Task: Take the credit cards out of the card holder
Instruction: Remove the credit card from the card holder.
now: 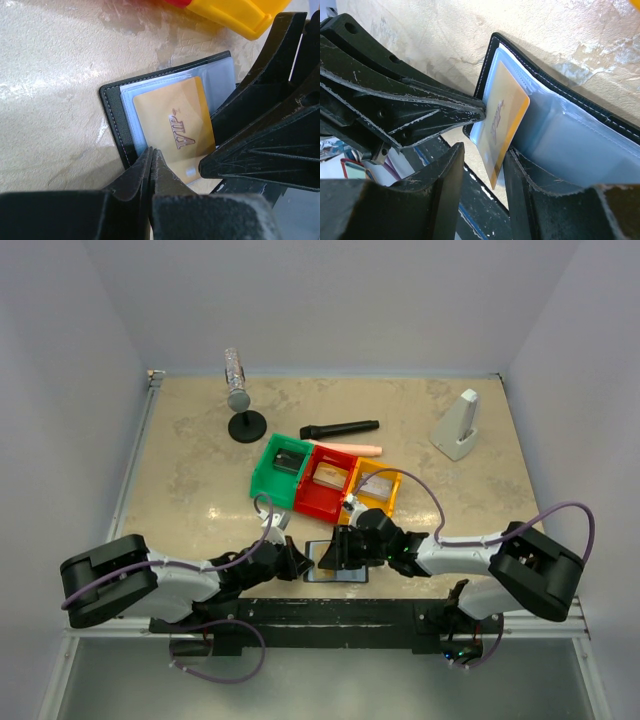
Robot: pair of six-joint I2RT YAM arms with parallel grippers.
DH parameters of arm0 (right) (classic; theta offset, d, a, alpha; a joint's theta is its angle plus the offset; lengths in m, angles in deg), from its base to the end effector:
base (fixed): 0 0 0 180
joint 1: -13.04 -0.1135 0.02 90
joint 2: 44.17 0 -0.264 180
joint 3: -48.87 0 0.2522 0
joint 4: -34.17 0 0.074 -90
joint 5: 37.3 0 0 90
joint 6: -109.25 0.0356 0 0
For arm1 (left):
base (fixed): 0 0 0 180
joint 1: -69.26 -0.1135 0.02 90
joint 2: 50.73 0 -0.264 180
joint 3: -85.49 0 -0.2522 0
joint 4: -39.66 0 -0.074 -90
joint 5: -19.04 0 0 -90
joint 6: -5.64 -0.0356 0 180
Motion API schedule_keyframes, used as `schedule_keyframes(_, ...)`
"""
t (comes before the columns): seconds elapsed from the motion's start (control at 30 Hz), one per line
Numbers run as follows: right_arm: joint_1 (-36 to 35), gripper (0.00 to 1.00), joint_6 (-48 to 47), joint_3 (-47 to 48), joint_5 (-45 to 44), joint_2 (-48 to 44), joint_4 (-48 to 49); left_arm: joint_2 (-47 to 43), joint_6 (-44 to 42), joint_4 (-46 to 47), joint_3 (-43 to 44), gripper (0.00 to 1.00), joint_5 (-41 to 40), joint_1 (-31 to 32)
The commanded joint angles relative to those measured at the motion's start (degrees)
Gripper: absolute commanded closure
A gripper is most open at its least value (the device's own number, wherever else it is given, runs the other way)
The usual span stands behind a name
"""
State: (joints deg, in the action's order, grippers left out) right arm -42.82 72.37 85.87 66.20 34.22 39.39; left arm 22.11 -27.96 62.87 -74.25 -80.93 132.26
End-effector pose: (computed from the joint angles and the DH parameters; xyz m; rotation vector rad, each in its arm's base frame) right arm 0.1299 0.2064 0.1412 -0.2106 2.5037 1.2088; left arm 0.0919 -0.1669 0.1120 0.0150 2.2650 -1.0424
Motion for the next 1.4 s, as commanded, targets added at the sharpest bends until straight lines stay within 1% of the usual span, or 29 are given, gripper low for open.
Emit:
schedule_keyframes(0.0,-0.4,0.59,0.5,2.1,1.4,-0.9,3.4,1.1,-0.7,-1.8,-0.5,1.00,0.8,0.1)
schedule_keyframes(0.2,-0.3,0.59,-0.7,0.4,-0.4,-5.6,-0.4,0.5,1.4,-2.9,-1.6,1.00,-0.9,0.0)
schedule_keyframes(0.8,-0.1,0.65,-0.8,-1.8,-1.8,-9.5,-2.0,1.3,2.7,-4.3,-1.3,1.00,-1.4,0.0)
schedule_keyframes(1.37,0.0,0.69,-0.7,-2.6,-2.5,-10.9,-2.6,1.2,3.0,-4.4,-1.6,1.00,-1.6,0.0)
